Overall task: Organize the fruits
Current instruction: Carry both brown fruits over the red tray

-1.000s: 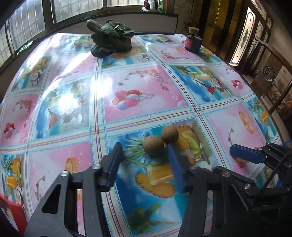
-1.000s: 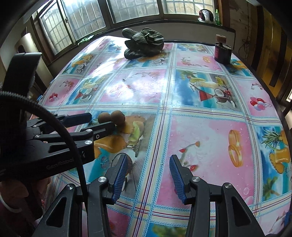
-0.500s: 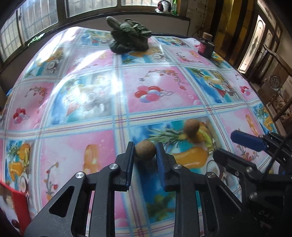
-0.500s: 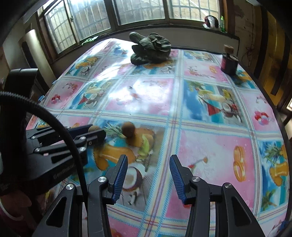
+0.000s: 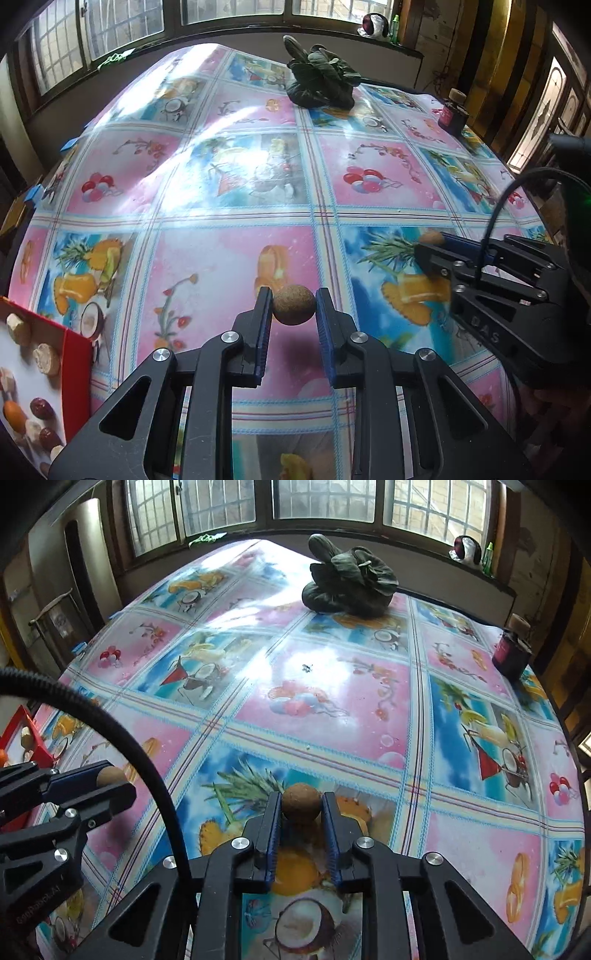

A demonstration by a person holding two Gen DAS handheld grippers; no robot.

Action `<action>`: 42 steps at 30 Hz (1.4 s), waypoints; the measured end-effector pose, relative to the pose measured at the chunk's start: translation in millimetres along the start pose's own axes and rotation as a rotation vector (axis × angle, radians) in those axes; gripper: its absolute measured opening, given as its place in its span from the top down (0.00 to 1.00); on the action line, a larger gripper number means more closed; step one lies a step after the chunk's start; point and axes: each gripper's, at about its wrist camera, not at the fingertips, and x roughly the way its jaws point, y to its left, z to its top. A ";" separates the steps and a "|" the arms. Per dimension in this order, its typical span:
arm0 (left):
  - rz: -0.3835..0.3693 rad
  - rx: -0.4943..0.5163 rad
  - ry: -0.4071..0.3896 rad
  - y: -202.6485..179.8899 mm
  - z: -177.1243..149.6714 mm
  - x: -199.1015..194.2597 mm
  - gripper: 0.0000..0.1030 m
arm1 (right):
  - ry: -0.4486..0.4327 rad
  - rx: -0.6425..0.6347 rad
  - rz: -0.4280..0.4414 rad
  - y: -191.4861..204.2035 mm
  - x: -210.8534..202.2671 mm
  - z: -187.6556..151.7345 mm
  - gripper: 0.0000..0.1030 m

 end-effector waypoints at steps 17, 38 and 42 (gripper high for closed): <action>0.089 -0.062 -0.081 40.9 -32.7 -69.4 0.78 | -0.098 0.064 0.090 26.6 -71.6 -40.4 0.80; 0.251 -0.208 -0.139 138.6 -90.2 -132.8 0.78 | -0.118 -0.035 0.150 108.3 -98.4 -53.2 0.80; 0.273 -0.237 -0.146 154.1 -98.3 -138.0 0.78 | -0.104 -0.067 0.145 121.1 -96.7 -52.6 0.80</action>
